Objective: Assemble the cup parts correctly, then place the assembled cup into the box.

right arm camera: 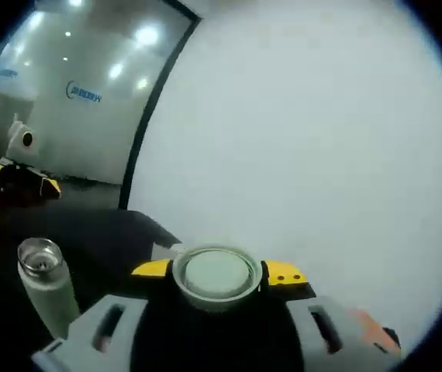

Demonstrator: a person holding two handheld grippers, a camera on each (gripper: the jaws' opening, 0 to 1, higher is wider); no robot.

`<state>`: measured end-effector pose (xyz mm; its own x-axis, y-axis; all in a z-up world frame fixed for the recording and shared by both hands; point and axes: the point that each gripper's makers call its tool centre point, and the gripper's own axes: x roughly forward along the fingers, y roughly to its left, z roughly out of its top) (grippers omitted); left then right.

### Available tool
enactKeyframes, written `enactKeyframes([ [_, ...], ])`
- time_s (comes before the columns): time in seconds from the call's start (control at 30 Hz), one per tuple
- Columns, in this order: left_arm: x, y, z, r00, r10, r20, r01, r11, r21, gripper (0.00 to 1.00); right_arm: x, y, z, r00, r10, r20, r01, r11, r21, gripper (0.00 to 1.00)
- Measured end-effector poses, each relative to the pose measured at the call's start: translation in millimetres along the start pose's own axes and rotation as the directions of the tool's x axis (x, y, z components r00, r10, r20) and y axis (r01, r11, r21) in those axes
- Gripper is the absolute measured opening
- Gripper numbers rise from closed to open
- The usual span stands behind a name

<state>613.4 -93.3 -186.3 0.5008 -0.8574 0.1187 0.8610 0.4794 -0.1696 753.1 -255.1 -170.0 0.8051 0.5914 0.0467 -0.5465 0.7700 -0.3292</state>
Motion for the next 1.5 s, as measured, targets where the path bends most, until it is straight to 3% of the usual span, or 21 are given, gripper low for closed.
enactKeyframes([
  [0.07,-0.5,-2.0,14.4,1.000,0.000,0.017,0.000,0.999,-0.038,0.54,-6.5,-0.4,24.4,0.999,-0.014,0.036,0.016,0.998,-0.055,0.41],
  [0.13,-1.3,-10.0,37.0,0.998,-0.024,0.064,0.030,0.995,-0.093,0.52,-15.9,6.7,48.0,0.998,-0.023,0.065,0.030,0.992,-0.119,0.41],
  [0.27,1.2,-27.5,63.2,0.992,-0.081,0.100,0.096,0.984,-0.148,0.48,-30.8,18.1,95.8,0.989,-0.013,0.147,0.042,0.979,-0.198,0.41],
  [0.4,8.4,-33.2,84.2,0.984,-0.116,0.134,0.147,0.956,-0.252,0.48,-49.2,51.8,131.3,0.979,0.015,0.205,0.052,0.948,-0.314,0.41],
  [0.5,17.6,-27.9,93.4,0.983,-0.124,0.134,0.158,0.946,-0.282,0.46,-53.7,61.3,143.8,0.975,0.020,0.223,0.065,0.929,-0.365,0.41],
  [0.63,27.5,-27.0,109.6,0.973,-0.159,0.168,0.215,0.889,-0.404,0.42,-58.0,68.6,155.6,0.970,0.033,0.242,0.072,0.907,-0.414,0.41],
  [0.7,31.1,-28.3,113.9,0.968,-0.186,0.168,0.241,0.874,-0.421,0.42,-58.9,71.6,159.8,0.969,0.044,0.244,0.064,0.907,-0.417,0.41],
  [0.87,38.0,-32.5,128.1,0.944,-0.234,0.234,0.326,0.776,-0.540,0.41,-65.2,90.2,178.8,0.958,0.083,0.276,0.052,0.893,-0.447,0.41],
  [0.93,40.3,-28.3,128.9,0.945,-0.223,0.241,0.323,0.761,-0.562,0.38,-66.4,96.6,184.0,0.954,0.098,0.285,0.043,0.892,-0.451,0.41],
  [1.07,43.8,-31.0,127.7,0.948,-0.220,0.231,0.315,0.759,-0.570,0.34,-66.3,109.9,194.3,0.947,0.129,0.295,0.026,0.883,-0.468,0.41],
  [1.23,46.8,-49.0,124.5,0.938,-0.269,0.217,0.345,0.754,-0.558,0.33,-60.1,125.2,196.3,0.941,0.176,0.290,-0.028,0.893,-0.450,0.41],
  [1.5,47.0,-66.2,117.2,0.931,-0.335,0.145,0.359,0.771,-0.525,0.31,-55.8,144.5,190.0,0.940,0.232,0.251,-0.090,0.877,-0.472,0.41],
])
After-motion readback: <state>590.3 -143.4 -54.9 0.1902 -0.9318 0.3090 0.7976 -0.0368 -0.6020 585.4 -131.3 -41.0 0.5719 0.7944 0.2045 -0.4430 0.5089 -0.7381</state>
